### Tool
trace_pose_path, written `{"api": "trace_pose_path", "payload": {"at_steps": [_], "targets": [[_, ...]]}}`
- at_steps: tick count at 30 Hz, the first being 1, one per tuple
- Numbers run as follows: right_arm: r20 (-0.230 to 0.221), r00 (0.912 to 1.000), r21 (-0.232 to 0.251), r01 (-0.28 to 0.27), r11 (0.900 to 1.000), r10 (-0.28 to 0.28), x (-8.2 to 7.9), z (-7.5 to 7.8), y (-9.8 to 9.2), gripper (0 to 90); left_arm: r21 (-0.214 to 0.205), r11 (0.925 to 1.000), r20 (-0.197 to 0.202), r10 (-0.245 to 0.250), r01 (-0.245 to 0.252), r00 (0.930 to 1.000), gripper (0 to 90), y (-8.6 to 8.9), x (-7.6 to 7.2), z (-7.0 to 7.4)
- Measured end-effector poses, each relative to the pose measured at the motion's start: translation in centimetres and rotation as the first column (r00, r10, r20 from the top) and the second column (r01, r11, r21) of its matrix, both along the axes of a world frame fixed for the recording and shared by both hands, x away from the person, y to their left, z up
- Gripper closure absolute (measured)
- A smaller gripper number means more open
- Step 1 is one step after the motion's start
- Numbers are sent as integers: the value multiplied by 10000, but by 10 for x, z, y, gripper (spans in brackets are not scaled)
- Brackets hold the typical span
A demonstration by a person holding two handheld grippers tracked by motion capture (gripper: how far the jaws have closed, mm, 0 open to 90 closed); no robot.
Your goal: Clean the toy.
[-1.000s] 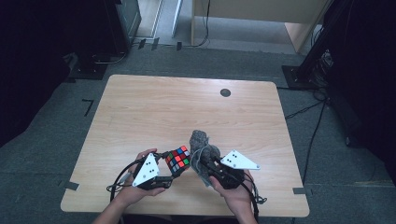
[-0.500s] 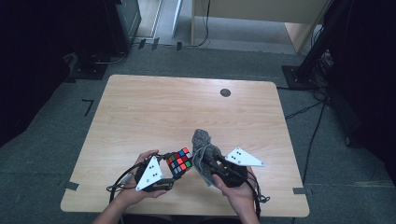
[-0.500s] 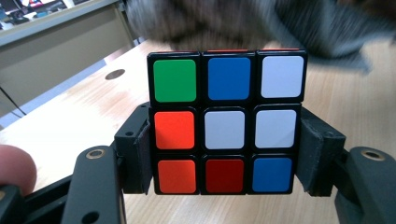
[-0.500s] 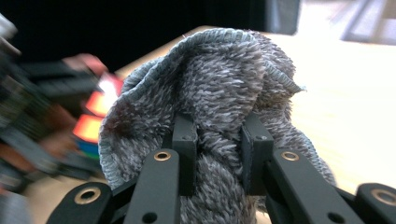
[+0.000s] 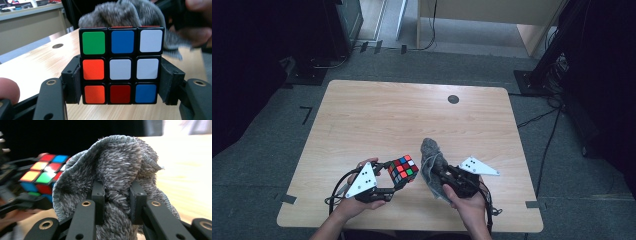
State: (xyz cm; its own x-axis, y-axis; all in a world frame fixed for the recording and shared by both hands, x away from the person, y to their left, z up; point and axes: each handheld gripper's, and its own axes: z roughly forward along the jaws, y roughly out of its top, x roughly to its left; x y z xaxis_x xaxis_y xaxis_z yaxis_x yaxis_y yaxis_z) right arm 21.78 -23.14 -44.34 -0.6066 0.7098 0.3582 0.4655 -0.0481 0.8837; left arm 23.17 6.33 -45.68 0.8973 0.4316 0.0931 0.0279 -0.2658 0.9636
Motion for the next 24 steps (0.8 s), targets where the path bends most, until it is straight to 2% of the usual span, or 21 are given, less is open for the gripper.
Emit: {"api": "trace_pose_path", "payload": {"at_steps": [2,4,5,6,7,8,9,10,12,13,15,17,19,20,21,22,23,24], "targets": [[24,9983,-12,-582,9983,582,-1,-3,13,724,-134,9998,-59,-179,178,9998,344,-1,-1,1],[-10,9976,-58,-688,9976,688,-2,-10,22,731,-301,9993,-144,-244,240,9996,344,1,-1,2],[-227,9962,-33,-836,9965,836,-1,-14,23,730,-401,9989,-169,-232,225,9996,344,2,-1,3],[-481,9928,-236,-1107,9936,1095,1,-19,26,730,-515,9985,-204,-197,186,9996,344,4,0,5],[-690,9896,-658,-1305,9893,1259,2,-24,28,728,-629,9979,-235,-174,159,9996,344,5,0,6],[-749,9897,-1120,-1302,9851,1223,2,-26,30,727,-677,9976,-221,-134,119,9997,344,6,1,7],[-715,9914,-1220,-1178,9855,1097,2,-26,30,726,-664,9977,-196,-103,90,9998,344,6,1,7],[-594,9932,-1006,-1062,9892,1006,2,-25,28,725,-640,9979,-203,-91,78,9998,344,7,1,7],[-23,9984,-351,-565,9978,565,0,-16,21,723,-580,9983,-244,-70,56,9997,343,6,1,5],[254,9987,-70,-429,9991,431,-2,-11,19,723,-531,9986,-263,-81,67,9996,344,5,1,4],[579,9973,46,-444,9990,440,-5,-7,18,723,-571,9983,-336,-110,91,9994,344,4,1,3],[435,9960,-92,-774,9970,777,-5,-11,23,727,-534,9985,-321,-87,69,9994,343,3,1,3],[13,9940,-167,-1090,9939,1091,-2,-19,25,727,-606,9982,-404,-33,9,9992,344,5,2,2],[-269,9902,-355,-1379,9898,1370,0,-22,26,725,-660,9978,-417,79,-107,9991,343,6,3,2],[-422,9878,-771,-1528,9852,1498,1,-24,27,724,-692,9972,-453,236,-267,9987,343,6,5,2],[-420,9891,-1306,-1455,9807,1412,2,-24,27,723,-711,9965,-496,396,-431,9980,343,6,6,1],[-356,9924,-1612,-1216,9794,1174,3,-25,25,721,-738,9955,-523,559,-597,9971,343,6,8,0],[-327,9952,-1625,-960,9820,919,4,-24,21,720,-711,9942,-574,772,-812,9954,343,6,10,-2]]}}
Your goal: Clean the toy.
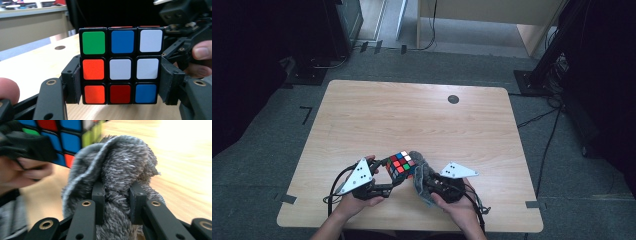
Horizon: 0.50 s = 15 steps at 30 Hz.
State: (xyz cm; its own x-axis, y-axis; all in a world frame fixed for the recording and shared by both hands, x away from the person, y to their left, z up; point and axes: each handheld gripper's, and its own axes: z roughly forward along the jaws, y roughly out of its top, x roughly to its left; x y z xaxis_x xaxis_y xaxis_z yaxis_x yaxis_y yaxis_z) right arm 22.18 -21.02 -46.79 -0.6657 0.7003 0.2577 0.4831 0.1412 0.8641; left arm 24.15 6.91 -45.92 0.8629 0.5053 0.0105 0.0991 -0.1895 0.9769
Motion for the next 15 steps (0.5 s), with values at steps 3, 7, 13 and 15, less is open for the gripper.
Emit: {"api": "trace_pose_path", "payload": {"at_steps": [3,7,13,15], "targets": [[82,9942,-163,1074,9941,-1073,5,0,-17,720,106,9964,-293,849,-847,9960,343,-3,11,-9],[-219,9752,-9,2202,9755,-2202,11,-7,-42,720,519,9778,-514,2054,-2028,9773,343,-10,31,-22],[-356,9565,-444,2879,9566,-2895,15,-20,-58,718,1051,9457,-1019,3181,-3077,9426,342,-21,59,-39],[-380,9561,-476,2886,9563,-2905,16,-23,-60,718,1383,9337,-1109,3459,-3302,9317,342,-25,66,-46]]}}
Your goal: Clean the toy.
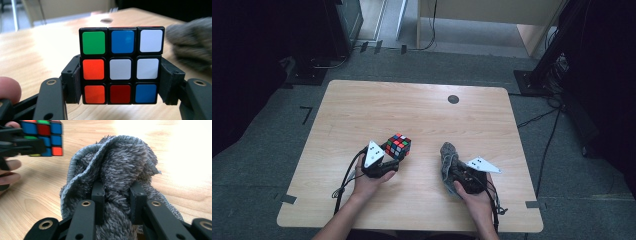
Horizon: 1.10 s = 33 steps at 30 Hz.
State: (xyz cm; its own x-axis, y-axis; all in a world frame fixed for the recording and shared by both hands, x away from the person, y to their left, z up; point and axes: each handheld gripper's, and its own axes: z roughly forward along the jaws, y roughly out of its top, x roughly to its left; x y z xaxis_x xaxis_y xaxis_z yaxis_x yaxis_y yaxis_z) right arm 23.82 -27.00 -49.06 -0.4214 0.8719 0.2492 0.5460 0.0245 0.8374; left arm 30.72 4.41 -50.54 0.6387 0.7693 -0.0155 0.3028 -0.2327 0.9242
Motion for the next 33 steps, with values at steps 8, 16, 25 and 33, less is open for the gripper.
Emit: {"api": "trace_pose_path", "payload": {"at_steps": [8,16,25,33], "targets": [[13,10000,-356,89,9993,-88,1,-3,-1,715,705,9964,-491,516,-481,9975,342,-7,7,-6],[74,9999,-1104,157,9938,-149,1,-7,1,713,1494,9873,-730,652,-537,9952,341,-13,6,-8],[-155,9997,-1682,168,9856,-197,3,-13,4,713,1913,9802,-1237,756,-510,9894,341,-10,2,-9],[-416,9991,-2103,-60,9776,-28,6,-21,11,708,2217,9738,-2054,964,-497,9739,339,-10,6,-11]]}}
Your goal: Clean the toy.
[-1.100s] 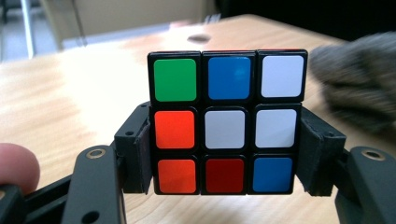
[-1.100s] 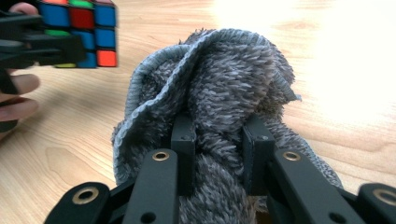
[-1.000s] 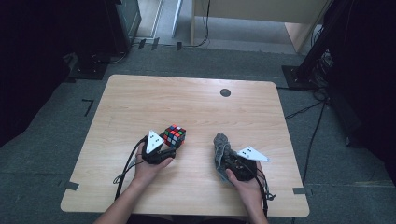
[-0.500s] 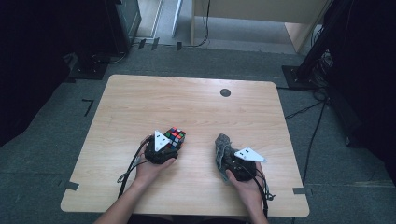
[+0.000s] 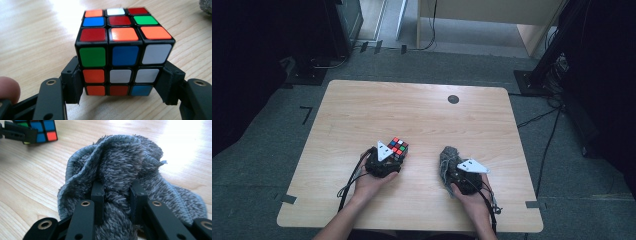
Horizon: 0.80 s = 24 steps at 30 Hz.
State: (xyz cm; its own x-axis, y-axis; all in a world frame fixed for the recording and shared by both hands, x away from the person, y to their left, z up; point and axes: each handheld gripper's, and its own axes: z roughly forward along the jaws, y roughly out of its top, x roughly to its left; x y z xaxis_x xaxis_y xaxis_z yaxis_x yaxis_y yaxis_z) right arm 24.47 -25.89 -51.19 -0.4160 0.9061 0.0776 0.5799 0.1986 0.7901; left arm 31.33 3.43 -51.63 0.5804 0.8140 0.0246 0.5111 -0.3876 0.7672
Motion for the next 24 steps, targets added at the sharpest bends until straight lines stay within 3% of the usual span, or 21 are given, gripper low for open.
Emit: {"api": "trace_pose_path", "payload": {"at_steps": [2,7,11,14,18,24], "targets": [[-86,9999,-39,-53,10000,53,1,-2,1,698,102,9999,-282,-51,53,9996,335,0,1,-1],[-75,9999,-54,-147,9999,146,2,-3,2,634,-208,9996,-216,-180,176,9996,259,4,0,1],[-304,9992,230,-243,9994,250,4,-1,1,369,-404,9985,-310,-376,364,9988,183,6,-2,3],[-409,9991,299,-96,9995,108,5,7,-1,239,-556,9981,-294,-292,275,9991,160,11,-4,5],[-227,9997,499,-64,9987,76,3,17,-7,145,-961,9950,-129,-286,273,9995,145,21,-8,10],[37,10000,667,-8,9978,6,0,28,-23,81,-1414,9899,-27,-121,116,9999,136,43,-15,22]]}}
